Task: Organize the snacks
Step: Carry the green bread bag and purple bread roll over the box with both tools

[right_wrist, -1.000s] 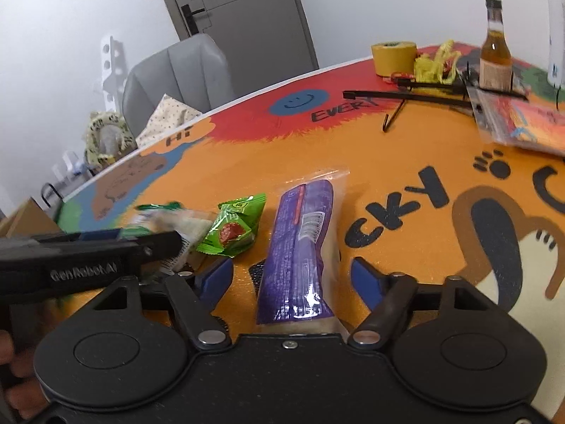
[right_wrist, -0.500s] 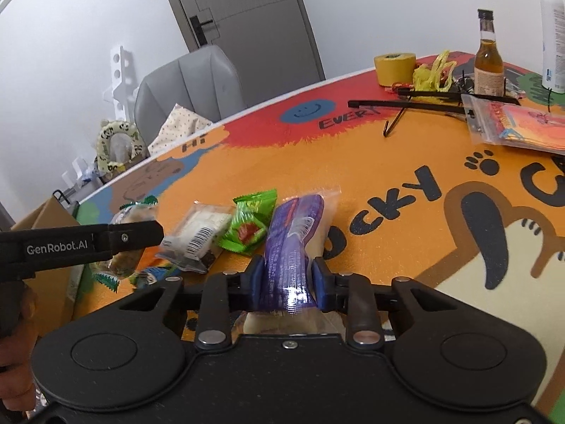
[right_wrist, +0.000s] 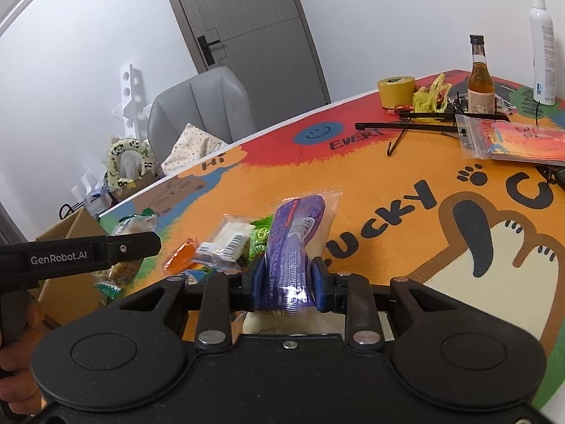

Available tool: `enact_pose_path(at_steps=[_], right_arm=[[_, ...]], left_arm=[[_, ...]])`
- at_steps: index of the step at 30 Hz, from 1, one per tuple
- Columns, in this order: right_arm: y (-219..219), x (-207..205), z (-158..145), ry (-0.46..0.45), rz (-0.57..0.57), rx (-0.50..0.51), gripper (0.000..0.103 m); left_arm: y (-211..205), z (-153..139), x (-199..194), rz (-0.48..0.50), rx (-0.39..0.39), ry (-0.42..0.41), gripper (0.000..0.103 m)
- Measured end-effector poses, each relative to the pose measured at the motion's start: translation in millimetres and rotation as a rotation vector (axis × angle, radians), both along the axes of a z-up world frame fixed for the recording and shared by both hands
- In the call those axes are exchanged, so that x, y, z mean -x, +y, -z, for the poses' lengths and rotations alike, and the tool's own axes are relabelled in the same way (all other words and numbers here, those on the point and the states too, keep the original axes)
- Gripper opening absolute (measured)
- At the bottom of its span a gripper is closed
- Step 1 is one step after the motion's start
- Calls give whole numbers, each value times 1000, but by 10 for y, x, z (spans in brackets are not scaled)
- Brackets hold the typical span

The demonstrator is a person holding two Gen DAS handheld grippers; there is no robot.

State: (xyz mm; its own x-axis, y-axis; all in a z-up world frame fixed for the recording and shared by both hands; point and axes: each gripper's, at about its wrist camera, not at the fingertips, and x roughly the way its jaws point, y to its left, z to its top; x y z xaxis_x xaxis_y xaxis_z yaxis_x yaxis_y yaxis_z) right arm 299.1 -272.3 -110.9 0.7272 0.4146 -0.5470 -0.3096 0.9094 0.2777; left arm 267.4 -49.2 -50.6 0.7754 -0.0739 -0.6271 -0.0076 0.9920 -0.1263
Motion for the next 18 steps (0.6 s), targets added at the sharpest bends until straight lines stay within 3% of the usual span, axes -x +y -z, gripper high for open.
enact_pose_path(at_steps=[18], right_arm=[[398,273,-264,-67,-75,-11,26]], left_arm=[[421,-304,442,-58,10,-64,48]])
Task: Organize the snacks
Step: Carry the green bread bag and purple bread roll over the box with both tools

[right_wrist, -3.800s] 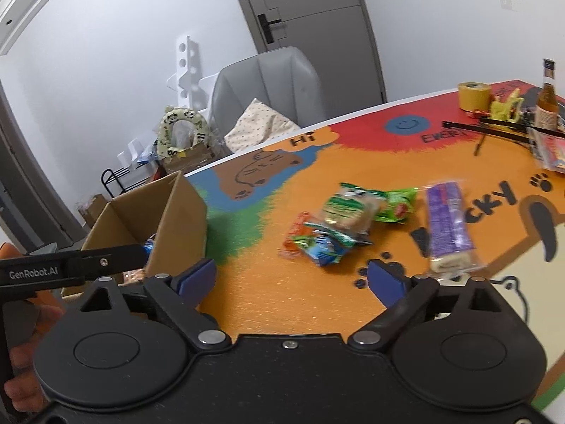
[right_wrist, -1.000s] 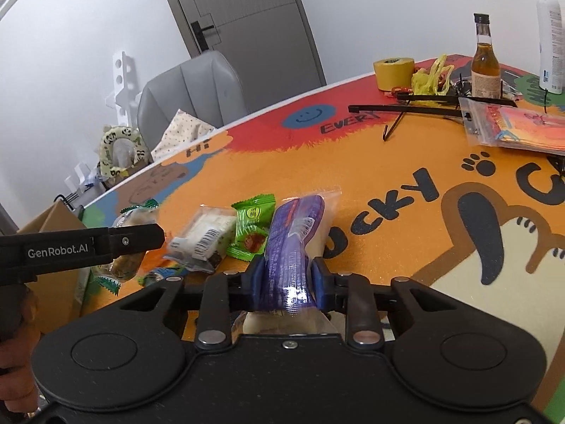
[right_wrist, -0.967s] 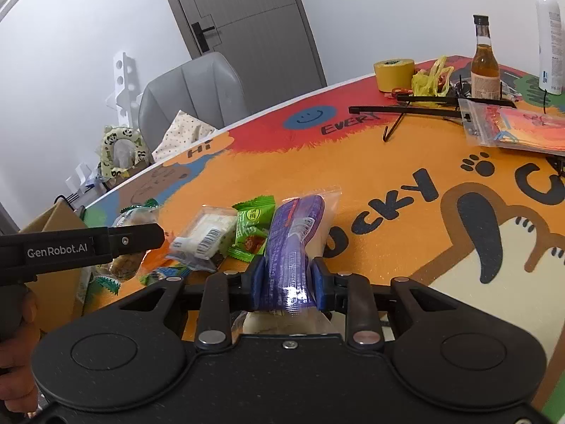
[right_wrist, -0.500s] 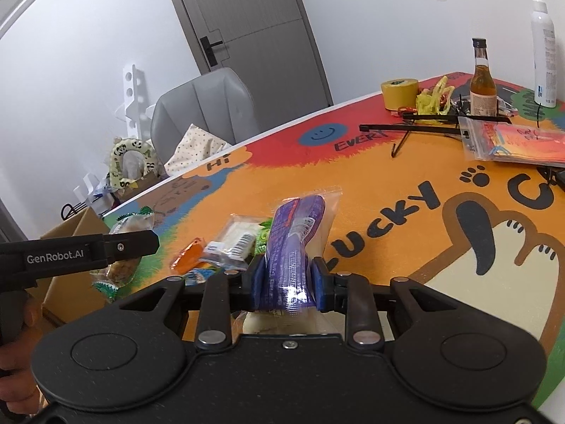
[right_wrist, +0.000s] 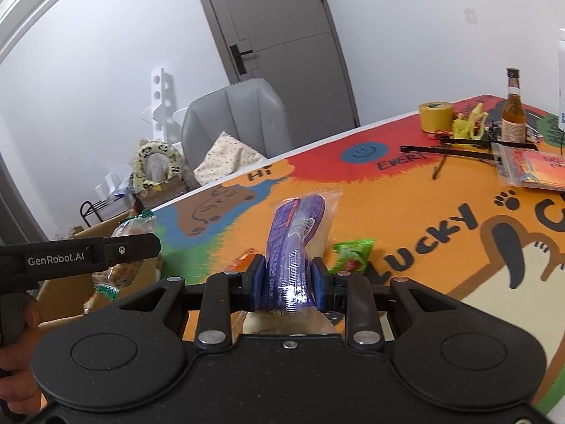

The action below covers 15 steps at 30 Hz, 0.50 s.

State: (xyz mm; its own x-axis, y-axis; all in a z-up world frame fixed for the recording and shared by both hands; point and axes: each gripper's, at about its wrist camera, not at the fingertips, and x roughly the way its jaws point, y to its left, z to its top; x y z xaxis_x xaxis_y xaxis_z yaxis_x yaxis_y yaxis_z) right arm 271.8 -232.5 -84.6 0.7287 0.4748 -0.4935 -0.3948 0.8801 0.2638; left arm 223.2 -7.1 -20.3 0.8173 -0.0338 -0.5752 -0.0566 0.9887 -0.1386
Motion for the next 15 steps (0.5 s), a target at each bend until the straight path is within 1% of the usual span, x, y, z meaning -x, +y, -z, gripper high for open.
enact_pose_path(at_steps=[15], right_arm=[[439,173,-184,-43,-71,6,26]], left_arm=[[466,-113,306,-80,19,-32,48]])
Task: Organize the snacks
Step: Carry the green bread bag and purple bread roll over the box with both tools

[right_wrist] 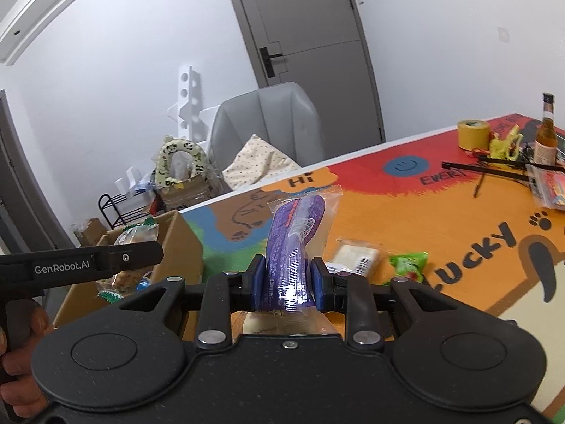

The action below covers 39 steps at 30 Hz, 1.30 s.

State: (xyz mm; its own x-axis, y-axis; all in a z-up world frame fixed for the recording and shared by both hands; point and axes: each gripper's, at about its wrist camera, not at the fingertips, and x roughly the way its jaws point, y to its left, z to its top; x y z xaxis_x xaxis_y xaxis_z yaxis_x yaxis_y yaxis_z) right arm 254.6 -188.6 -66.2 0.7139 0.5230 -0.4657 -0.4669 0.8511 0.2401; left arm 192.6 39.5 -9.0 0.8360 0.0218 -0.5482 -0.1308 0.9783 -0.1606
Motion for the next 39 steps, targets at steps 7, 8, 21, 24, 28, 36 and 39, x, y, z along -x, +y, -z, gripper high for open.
enact_pose_path(at_steps=[7,8,21,24,28,36,39], right_arm=[[216,56,-77,-21,-32,5,26],[247,63,-85,-23,-37,4,26],[648,140,-172,-44,-104,19,26],[749,141,-190,-43,-120,23,26],[880,140,-210,-48,-139,32,26],[1127,78,-217,-47,-183,55,26],[1238,64,-216,-46,-195,68,26]], left_arm=[[220,-52,124,-33,-1,-14,48],[255,-55,142,-38,-1,-15,48],[708,-59,279,-118,4,-8,48],[809,-41,268,-133,6,6,48],[927,-20,239,-145,7,14,48],[1201,36,157,-187,38,31,48],[1258,80,101,-183,50,37,48]])
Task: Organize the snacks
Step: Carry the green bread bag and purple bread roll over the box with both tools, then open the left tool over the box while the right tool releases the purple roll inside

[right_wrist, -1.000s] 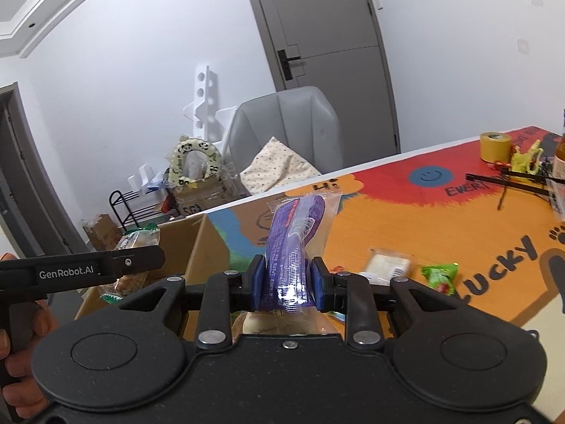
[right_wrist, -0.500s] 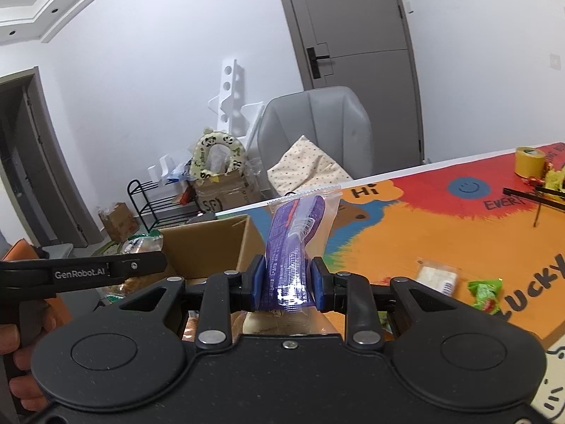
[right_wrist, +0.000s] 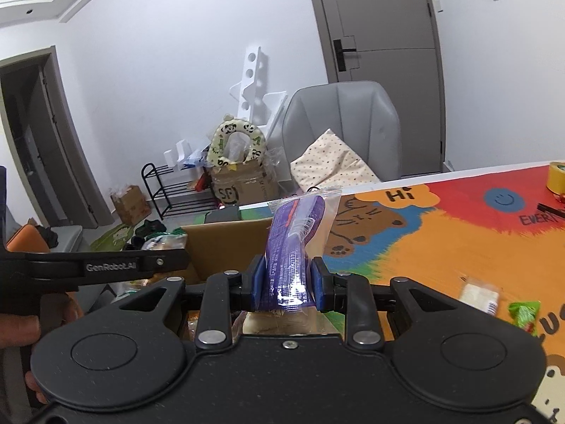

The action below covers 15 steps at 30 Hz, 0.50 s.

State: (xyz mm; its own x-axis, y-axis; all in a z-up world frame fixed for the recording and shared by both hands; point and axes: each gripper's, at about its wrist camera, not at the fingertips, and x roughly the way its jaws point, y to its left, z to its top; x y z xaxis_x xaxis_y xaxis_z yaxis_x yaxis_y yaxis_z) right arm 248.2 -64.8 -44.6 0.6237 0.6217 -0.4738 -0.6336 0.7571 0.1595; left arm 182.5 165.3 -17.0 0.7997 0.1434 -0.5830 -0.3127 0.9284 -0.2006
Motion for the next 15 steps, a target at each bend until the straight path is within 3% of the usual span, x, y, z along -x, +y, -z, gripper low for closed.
enact_pose_path(at_steps=[3,9,13,15], right_arm=[[119,-8,-1,-2,-12,14,26],[307,-17,24,17,-50,26,26],[366,-59,32,28,-54,18,22],[389,-82,39,43,-77,4,30]], left_arm=[[50,51,-47,1,18,10,48],[103,54,-46,0,35,0,63],[132,13,4,-18,32,-5,65],[130,-3,39,-24,30,-9,68]])
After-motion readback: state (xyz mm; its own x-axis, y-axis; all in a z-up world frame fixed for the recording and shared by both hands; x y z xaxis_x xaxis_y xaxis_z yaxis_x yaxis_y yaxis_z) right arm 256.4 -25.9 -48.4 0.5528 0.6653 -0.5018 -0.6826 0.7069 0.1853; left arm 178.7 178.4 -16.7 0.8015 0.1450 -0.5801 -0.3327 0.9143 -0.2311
